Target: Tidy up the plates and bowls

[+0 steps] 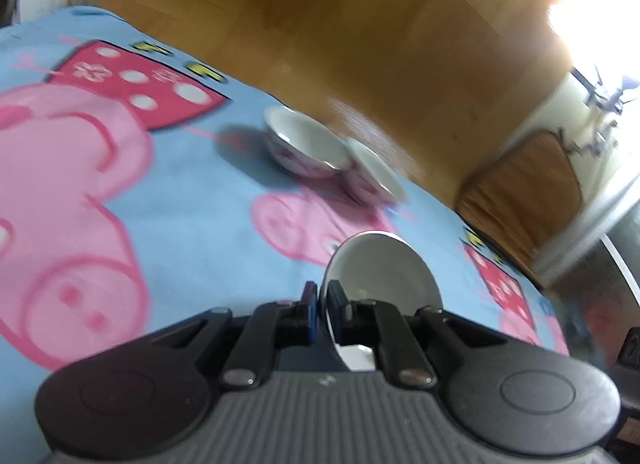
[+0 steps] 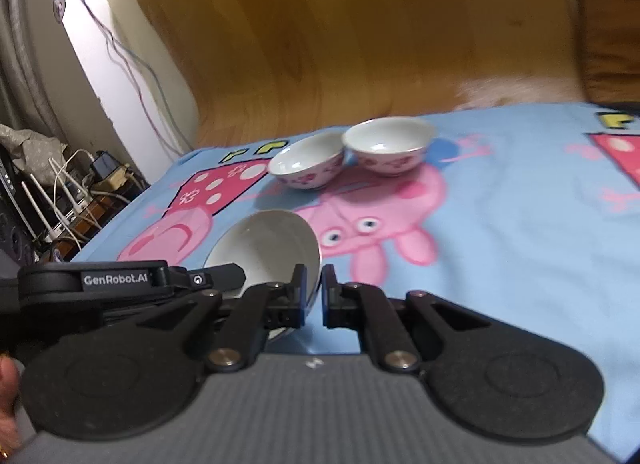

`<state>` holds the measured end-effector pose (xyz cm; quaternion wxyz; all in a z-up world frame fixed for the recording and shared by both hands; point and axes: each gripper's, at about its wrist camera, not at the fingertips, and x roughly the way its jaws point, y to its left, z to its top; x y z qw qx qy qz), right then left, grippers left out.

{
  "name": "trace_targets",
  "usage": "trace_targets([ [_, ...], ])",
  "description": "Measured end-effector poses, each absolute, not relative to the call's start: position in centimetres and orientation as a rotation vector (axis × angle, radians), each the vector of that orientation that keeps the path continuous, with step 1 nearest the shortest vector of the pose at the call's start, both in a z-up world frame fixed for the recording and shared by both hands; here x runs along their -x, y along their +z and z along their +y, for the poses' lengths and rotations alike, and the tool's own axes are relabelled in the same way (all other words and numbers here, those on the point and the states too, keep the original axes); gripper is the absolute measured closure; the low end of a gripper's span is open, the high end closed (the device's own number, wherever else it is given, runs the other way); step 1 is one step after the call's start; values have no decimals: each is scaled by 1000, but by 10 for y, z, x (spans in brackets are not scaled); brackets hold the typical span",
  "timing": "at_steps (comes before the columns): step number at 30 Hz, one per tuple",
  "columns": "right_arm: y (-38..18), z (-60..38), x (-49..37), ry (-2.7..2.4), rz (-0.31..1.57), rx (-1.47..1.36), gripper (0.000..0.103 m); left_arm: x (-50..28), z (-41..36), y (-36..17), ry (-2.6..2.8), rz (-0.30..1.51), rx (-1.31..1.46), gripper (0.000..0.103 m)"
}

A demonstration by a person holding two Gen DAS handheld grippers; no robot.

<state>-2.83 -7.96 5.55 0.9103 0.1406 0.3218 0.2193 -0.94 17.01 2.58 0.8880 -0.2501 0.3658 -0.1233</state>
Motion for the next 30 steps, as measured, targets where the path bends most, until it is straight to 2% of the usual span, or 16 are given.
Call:
trace_targets([
  [19, 43, -217, 88, 126, 528, -337, 93, 3, -28, 31, -507, 850, 268, 95],
  [26, 27, -248, 84, 67, 537, -392, 93, -9, -64, 24, -524, 899, 233, 95],
  [30, 26, -252, 91, 49, 522, -400, 88, -13, -68, 25, -513, 887, 221, 94],
])
